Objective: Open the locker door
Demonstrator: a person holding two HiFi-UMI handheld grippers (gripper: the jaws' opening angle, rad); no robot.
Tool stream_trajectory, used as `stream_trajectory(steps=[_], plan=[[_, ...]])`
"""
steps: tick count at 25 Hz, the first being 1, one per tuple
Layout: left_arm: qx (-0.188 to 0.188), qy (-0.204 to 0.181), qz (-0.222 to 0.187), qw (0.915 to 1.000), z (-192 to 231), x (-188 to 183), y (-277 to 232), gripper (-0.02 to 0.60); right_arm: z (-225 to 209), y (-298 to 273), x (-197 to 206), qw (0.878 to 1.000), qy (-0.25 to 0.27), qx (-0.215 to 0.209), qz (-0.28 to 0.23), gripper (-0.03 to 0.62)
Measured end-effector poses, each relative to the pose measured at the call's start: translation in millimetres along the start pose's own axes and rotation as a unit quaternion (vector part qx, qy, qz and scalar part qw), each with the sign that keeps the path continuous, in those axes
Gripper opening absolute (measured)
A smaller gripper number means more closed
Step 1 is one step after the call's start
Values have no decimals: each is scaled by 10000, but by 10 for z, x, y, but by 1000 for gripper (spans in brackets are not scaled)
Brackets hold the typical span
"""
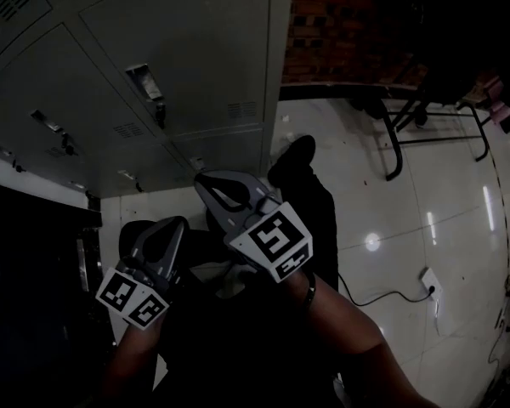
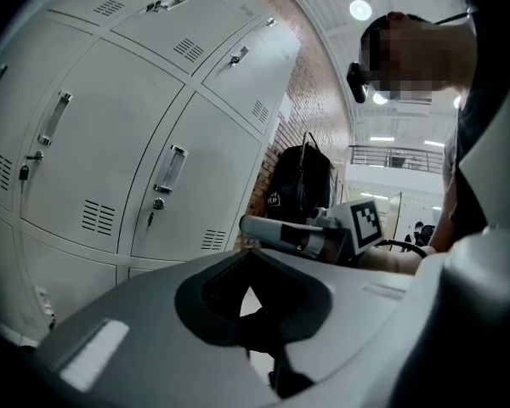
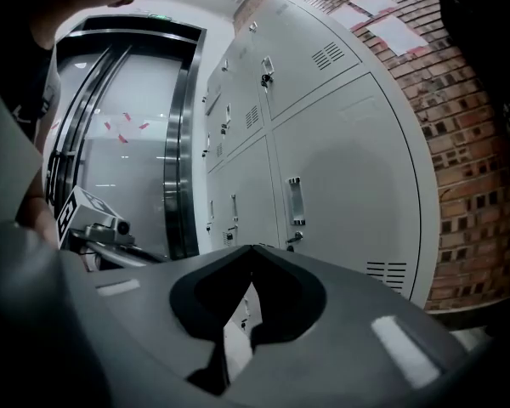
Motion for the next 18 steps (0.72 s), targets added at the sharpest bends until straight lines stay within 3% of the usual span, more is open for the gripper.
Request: stream_trajectory(steps=[6, 14, 18], plan=[[30, -16, -100, 9999, 115, -197, -44, 12, -265, -282, -191, 9994, 98, 318, 20, 6], [-194, -180, -149, 9995, 361, -471, -106, 11, -539, -923, -457, 9978, 355, 565, -33, 38], [-245, -179, -153, 9994, 362, -461, -45, 11, -638, -1239, -536, 9971, 256, 712, -7, 66]])
Point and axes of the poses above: the fingertips, and each gripper's own axes: y backward along the fingers, z to its left, x out of its underside, the point moved 3 cm from there along y, backward along the fingers, and after that the axes turned 7 degrees about y, right-handed, at the moved point
